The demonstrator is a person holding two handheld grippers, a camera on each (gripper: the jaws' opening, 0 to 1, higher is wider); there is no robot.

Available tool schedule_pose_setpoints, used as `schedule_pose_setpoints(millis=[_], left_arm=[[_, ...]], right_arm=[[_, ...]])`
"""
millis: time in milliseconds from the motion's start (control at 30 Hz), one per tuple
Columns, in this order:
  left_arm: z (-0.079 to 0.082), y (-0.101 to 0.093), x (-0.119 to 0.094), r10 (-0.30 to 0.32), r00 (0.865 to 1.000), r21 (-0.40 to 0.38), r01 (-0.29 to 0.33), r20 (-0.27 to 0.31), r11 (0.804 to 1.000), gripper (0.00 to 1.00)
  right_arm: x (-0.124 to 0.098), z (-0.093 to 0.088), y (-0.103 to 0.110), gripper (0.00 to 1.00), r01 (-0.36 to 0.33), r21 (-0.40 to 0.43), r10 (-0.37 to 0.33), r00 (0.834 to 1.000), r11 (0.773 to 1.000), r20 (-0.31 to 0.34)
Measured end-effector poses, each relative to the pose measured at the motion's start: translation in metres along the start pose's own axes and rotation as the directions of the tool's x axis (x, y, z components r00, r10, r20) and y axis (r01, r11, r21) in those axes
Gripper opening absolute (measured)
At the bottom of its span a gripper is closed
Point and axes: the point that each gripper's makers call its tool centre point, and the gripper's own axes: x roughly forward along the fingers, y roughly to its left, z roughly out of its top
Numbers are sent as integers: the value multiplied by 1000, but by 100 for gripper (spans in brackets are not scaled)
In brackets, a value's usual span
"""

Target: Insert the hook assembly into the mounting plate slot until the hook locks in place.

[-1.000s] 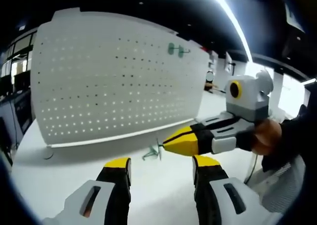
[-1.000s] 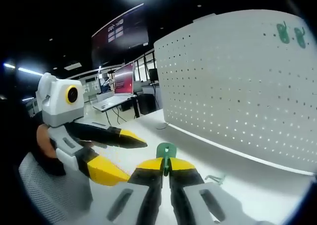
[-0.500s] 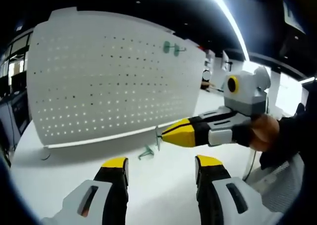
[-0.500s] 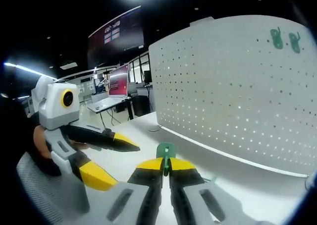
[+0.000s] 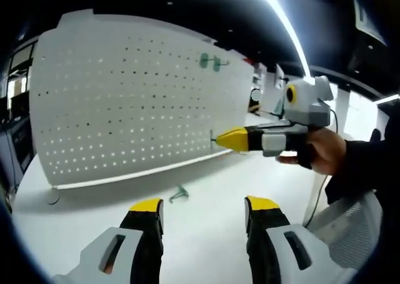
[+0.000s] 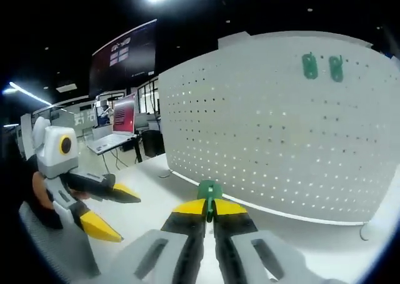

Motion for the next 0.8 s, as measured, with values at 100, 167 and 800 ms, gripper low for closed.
schedule_pose_setpoints(millis=[100,167,800], left_arm=[[1,-2,0,-5,1000,3,5,2,1000,53],[2,-3,-1,-9,1000,3,9,6,1000,53],[3,-7,-2,-37,999,7,37,8,999,51]], right_arm=[[-7,6,-14,1,40,2,-40,999,999,12],[-11,9,-22,1,62,3,-62,998,998,19],[-52,64,-86,1,258,-12,-255,959,966,123]])
